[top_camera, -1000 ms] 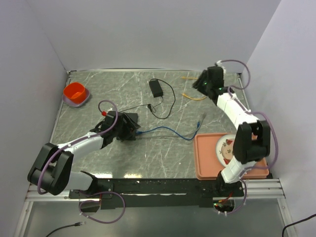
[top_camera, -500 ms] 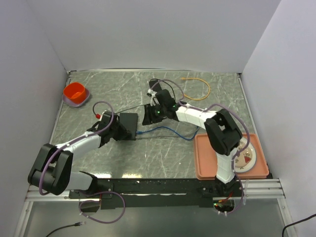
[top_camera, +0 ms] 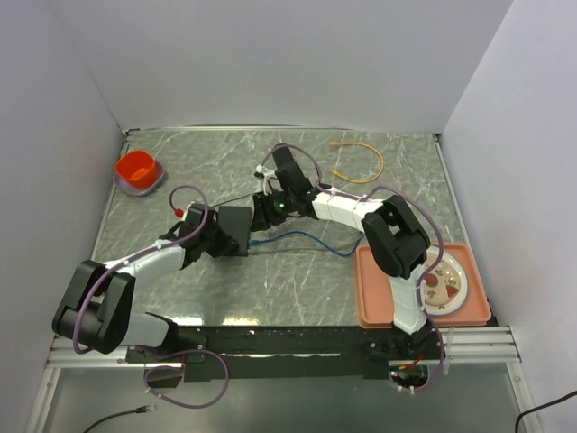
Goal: Pull the plug from the switch port
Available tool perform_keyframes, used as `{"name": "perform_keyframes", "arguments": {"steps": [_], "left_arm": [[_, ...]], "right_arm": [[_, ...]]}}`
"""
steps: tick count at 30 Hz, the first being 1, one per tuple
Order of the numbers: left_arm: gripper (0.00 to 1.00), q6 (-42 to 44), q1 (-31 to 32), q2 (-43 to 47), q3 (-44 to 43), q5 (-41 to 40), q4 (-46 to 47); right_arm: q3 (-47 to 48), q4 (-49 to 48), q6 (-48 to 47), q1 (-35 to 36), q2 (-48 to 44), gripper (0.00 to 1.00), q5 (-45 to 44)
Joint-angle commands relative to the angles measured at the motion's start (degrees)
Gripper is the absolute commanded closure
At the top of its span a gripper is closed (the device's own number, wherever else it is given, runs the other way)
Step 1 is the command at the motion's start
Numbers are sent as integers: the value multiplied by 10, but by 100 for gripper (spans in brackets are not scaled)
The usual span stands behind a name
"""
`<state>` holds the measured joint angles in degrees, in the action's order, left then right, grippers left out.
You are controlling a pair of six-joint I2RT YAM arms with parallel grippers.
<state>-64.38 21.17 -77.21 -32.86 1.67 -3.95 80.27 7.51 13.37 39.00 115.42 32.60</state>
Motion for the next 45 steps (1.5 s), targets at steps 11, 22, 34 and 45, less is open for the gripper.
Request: {"name": "perform_keyframes", "arguments": {"steps": [11, 22, 34, 45], "left_arm": [[99, -14, -4, -3, 35, -11, -22], [99, -18, -3, 2, 45, -8, -21], [99, -25, -3, 10, 52, -8, -21], [99, -29, -3, 5, 57, -4, -11]], "right_arm": [[50, -10, -31, 6, 72, 53, 29], [62, -15, -38, 6, 92, 53, 52], [76, -8, -33, 0, 113, 53, 94], [74, 16, -47, -7, 126, 53, 131]]}}
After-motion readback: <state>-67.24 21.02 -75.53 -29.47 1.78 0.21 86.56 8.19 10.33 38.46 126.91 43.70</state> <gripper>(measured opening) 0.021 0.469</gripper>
